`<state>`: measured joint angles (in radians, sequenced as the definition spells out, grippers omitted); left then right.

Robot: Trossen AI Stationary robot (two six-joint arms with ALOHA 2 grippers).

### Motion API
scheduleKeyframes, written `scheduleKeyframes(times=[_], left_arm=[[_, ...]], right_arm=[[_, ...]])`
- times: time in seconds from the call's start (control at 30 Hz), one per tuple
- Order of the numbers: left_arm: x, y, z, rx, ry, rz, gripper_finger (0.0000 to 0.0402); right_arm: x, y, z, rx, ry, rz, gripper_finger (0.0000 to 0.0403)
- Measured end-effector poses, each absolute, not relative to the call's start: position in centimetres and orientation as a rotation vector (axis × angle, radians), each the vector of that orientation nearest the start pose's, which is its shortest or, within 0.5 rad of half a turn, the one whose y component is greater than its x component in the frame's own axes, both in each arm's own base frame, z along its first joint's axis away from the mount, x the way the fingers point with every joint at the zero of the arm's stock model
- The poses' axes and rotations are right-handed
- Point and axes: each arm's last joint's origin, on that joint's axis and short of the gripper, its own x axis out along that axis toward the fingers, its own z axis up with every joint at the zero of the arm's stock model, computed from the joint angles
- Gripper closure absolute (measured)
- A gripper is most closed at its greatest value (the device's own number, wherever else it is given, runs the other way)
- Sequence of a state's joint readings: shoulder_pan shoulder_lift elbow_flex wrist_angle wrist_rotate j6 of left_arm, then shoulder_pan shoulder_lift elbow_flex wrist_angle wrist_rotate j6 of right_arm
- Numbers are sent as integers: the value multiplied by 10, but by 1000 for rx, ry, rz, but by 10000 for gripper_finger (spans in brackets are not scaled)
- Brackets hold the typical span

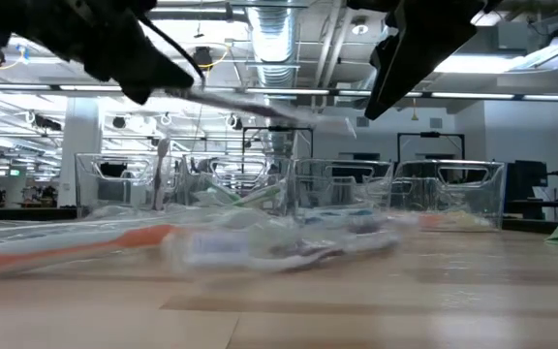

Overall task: Pick & Place Toothbrushes
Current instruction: Put the purple toothbrush into the left transparent bin

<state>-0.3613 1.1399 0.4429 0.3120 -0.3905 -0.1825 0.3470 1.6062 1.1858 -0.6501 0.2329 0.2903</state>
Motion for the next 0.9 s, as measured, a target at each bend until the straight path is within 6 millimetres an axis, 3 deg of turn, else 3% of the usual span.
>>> scheduleKeyframes(times=[0.3,0.53,0.9], left_arm=[[182,-58,231,62,206,386,401],[160,-42,238,122,205,666,401],[165,-48,221,-53,292,519,401]], right_arm=[[306,106,238,-48,1026,-40,168],[304,113,238,-79,1021,-6,168],[302,118,238,-115,1017,22,168]])
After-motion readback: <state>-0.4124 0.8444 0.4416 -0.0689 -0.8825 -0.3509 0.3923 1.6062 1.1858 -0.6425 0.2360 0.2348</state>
